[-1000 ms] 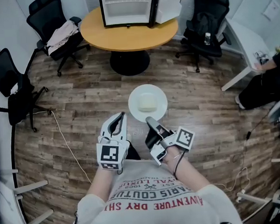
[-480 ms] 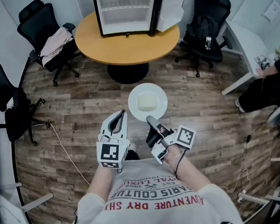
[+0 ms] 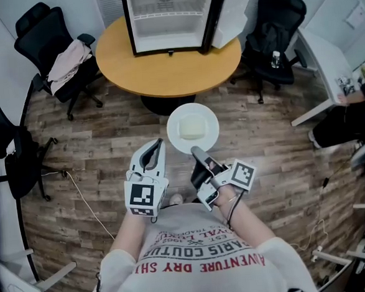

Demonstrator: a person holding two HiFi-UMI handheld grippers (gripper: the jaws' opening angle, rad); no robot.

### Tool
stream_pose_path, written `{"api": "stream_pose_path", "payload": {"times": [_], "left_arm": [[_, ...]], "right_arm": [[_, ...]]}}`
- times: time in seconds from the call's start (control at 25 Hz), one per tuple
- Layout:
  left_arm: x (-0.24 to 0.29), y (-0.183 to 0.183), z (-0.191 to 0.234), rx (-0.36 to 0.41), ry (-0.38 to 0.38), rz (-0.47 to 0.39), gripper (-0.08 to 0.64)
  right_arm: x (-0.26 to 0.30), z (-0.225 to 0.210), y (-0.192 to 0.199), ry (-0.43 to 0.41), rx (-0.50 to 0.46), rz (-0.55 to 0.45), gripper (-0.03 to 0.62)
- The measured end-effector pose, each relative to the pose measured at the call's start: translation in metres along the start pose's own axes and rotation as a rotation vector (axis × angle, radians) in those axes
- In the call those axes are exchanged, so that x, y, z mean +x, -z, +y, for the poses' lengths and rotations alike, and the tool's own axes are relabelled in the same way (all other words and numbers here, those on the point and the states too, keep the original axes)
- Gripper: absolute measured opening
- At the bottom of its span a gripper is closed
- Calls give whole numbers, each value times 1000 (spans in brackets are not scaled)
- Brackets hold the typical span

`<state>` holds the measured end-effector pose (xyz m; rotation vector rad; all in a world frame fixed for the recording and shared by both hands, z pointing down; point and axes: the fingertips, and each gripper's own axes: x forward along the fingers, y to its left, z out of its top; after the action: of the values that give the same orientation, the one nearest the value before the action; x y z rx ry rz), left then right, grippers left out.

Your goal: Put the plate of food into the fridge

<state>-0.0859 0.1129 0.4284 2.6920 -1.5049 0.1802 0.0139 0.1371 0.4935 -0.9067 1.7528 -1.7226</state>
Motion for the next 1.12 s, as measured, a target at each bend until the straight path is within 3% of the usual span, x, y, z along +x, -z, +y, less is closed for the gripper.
{"api": "stream_pose_path", "payload": {"times": [0.24,0.56,1.12], "left_arm": [[17,7,22,1,-10,21,28],[71,12,59,0,-86,24,29],[239,-27,118,6,-226,3,29]], "right_arm": [[36,0,-15,-11,8,17,38],[96,-9,-55,-24,19,90,38],[215,8,-207,-41,-4,231,38]]}}
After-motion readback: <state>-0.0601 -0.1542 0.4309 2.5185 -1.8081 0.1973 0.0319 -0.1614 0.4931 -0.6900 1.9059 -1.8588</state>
